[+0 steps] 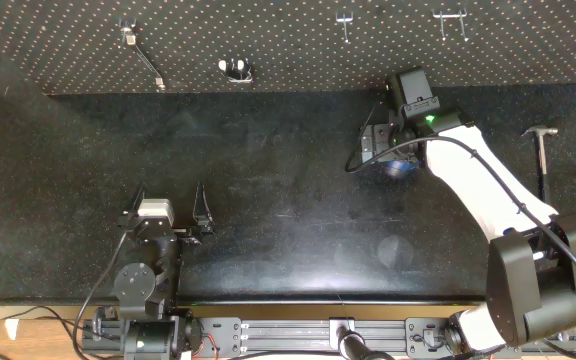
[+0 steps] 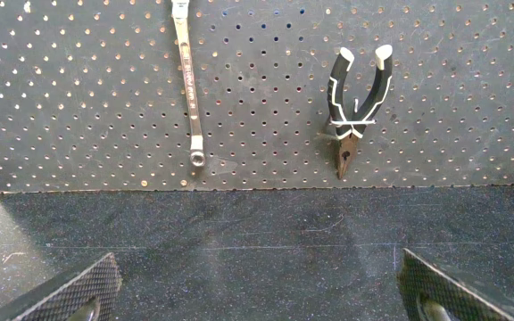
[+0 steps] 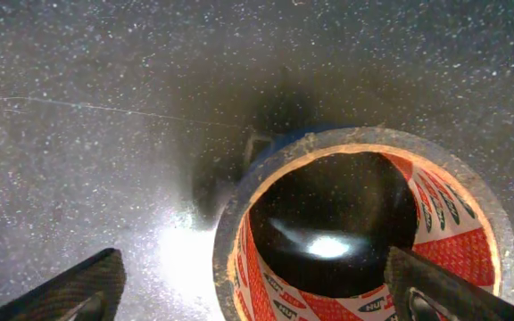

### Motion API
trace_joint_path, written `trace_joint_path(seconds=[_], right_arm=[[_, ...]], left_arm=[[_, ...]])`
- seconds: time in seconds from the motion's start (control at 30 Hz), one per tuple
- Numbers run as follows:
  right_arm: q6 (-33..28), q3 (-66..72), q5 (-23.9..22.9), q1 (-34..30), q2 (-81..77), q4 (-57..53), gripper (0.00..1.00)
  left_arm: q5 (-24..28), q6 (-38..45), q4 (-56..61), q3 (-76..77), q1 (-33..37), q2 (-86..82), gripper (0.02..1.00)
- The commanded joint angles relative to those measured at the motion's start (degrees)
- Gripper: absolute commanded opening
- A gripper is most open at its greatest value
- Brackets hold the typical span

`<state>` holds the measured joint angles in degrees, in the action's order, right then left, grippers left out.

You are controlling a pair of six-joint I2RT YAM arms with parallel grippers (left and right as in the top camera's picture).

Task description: Place Tools Onto Pegboard

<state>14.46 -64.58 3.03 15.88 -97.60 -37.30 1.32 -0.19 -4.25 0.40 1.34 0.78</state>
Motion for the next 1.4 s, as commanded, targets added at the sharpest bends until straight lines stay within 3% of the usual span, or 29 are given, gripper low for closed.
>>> trace_joint_path(seconds=[0.03, 0.07, 0.17, 0.27, 0.63, 0.77, 0.9, 1.1, 1.4], right_arm=[[-0.6, -1.0, -1.1, 0.2, -0.5, 0.0, 0.524], [-1.6, -1.0, -1.1, 0.2, -0.5, 0.0, 0.369], [-2.8, -1.0, -1.1, 0.2, -0.5, -0.4, 0.143], [-2.8, -1.0, -1.2, 0.2, -0.7, -1.7, 0.080], [-2.7, -1.0, -0.9, 0.2, -1.9, -1.7, 0.075], [-2.4, -1.0, 0.9, 0.2, 4.5, -0.3, 0.075], [1.9, -1.0, 1.5, 0.3, 14.2, -0.1, 0.075], [2.0, -1.0, 1.7, 4.4, 25.9, 3.9, 0.077], [-1.3, -1.0, 1.7, 10.2, 28.3, 15.4, 0.077]], left_arm=[[-0.2, 0.7, -0.5, -0.1, -0.1, -0.6, 0.996], [-0.2, 0.7, -0.5, -0.1, -0.1, -0.6, 0.996], [-0.2, 0.7, -0.4, -0.1, -0.1, -0.6, 0.993], [-0.2, 0.7, -0.5, -0.1, -0.1, -0.6, 0.996], [-0.2, 0.7, -0.5, -0.1, -0.1, -0.6, 0.996], [-0.2, 0.7, -0.5, -0.1, -0.1, -0.6, 0.996], [-0.2, 0.7, -0.5, -0.1, -0.1, -0.6, 0.996], [-0.2, 0.7, -0.5, -0.1, -0.1, -0.6, 0.996], [-0.2, 0.7, -0.4, -0.1, -0.1, -0.6, 0.996]])
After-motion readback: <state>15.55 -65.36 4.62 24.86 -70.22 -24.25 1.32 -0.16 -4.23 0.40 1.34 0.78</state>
